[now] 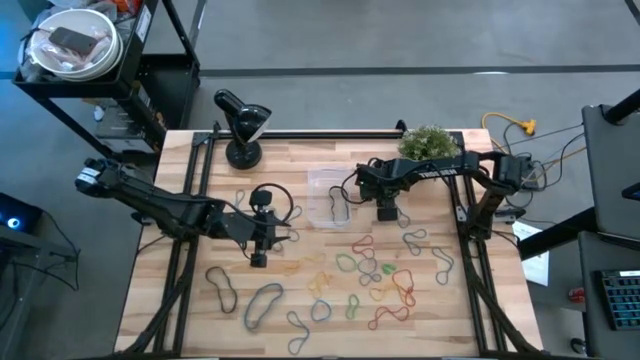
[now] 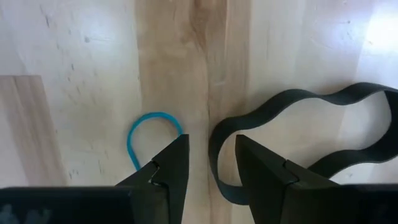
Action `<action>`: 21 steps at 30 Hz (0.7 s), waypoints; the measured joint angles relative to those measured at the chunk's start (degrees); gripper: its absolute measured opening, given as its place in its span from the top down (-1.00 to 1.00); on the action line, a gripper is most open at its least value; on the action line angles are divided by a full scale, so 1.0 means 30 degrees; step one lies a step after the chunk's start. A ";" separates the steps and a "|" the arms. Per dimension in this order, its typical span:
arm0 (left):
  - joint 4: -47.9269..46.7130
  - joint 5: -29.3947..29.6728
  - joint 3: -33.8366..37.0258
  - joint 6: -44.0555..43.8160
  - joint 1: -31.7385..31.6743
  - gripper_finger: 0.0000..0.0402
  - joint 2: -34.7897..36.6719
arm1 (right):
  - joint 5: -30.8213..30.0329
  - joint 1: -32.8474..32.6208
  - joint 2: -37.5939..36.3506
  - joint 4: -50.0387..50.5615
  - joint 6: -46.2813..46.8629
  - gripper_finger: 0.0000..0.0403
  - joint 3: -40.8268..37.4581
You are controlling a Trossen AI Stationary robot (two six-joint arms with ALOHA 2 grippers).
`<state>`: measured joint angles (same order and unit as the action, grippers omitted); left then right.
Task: Pick and place rubber bands into bin
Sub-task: Put black rubberband into the transparent bin
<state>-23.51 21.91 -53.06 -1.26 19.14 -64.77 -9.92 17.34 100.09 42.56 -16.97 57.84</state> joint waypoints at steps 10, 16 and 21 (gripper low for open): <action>0.0033 -0.0004 0.0007 -0.0345 0.0000 0.42 0.0000 | -0.0054 0.0319 0.0833 -0.0072 0.0459 0.38 0.0058; 0.0022 -0.0007 0.0007 -0.0467 0.0007 0.42 0.0000 | -0.0026 0.0350 0.0583 -0.0046 0.0511 0.46 0.0003; 0.0018 -0.0007 0.0007 -0.0467 0.0015 0.42 0.0000 | -0.0190 0.0380 0.0569 0.0023 0.0429 0.69 -0.0012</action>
<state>-23.45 21.89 -53.04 -2.66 19.18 -64.77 -10.49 18.48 101.80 42.63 -15.68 57.81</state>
